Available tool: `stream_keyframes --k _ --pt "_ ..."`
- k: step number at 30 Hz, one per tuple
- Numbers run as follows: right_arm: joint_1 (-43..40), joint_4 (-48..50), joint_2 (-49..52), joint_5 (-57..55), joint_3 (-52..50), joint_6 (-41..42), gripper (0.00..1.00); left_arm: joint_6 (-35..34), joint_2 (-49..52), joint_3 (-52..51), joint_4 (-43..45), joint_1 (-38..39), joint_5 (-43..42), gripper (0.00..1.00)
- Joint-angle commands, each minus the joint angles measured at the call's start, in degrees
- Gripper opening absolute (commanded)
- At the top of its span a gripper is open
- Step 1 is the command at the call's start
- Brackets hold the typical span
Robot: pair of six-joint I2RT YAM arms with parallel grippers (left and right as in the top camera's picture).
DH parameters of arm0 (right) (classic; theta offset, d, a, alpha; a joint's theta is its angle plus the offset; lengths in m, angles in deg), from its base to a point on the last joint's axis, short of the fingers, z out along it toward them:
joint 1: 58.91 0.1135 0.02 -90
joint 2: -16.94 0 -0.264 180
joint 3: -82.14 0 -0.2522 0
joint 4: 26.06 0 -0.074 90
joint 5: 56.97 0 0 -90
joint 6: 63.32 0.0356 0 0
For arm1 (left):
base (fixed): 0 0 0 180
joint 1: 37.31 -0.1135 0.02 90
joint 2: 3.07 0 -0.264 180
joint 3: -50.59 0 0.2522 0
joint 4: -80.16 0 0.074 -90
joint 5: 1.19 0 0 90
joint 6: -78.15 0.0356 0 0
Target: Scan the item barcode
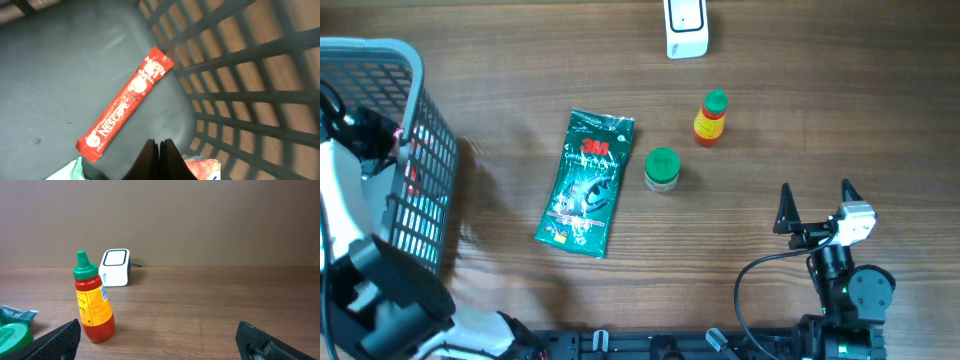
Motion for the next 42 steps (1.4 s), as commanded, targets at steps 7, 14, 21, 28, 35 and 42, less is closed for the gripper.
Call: stream_keyframes --k 7,14,21,28,35,42 --pt "0.3 0.2 -0.3 -0.6 -0.1 -0.5 1.00 -0.8 -22.6 -0.1 0.5 0.2 7.1 0.04" --pt "0.2 0.2 -0.3 -0.6 -0.1 -0.5 1.00 -4.0 -36.7 -0.1 2.5 0.6 4.7 0.04" --pt "0.3 0.2 -0.3 -0.5 -0.1 -0.5 1.00 -4.2 -41.5 -0.2 1.8 9.6 -3.3 0.04" --pt "0.2 0.2 -0.3 -0.6 -0.1 -0.5 1.00 -4.2 -37.9 -0.2 -1.5 28.4 -2.6 0.04" --pt "0.2 0.2 -0.3 -0.5 -0.1 -0.5 1.00 -4.2 -26.7 -0.2 -9.4 46.8 8.5 0.04" --pt "0.3 0.2 -0.3 -0.5 0.0 -0.5 1.00 -5.7 -14.8 -0.2 -5.0 61.9 9.0 0.04"
